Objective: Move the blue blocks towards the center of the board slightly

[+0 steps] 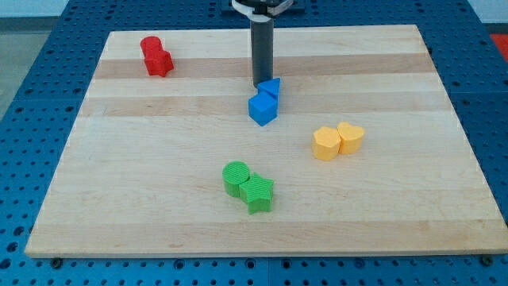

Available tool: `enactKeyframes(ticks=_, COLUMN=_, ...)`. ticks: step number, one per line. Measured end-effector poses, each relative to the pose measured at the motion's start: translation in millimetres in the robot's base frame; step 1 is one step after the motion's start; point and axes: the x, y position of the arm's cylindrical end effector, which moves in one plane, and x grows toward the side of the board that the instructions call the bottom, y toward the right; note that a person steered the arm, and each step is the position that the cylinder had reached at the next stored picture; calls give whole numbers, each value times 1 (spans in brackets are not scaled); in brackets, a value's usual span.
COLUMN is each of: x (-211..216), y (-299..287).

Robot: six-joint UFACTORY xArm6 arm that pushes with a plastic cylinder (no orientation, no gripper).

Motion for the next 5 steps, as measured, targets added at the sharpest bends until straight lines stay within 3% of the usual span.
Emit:
enactKeyframes(ticks=3, x=-26, y=51)
enactKeyframes(ticks=5, x=-29, y=49)
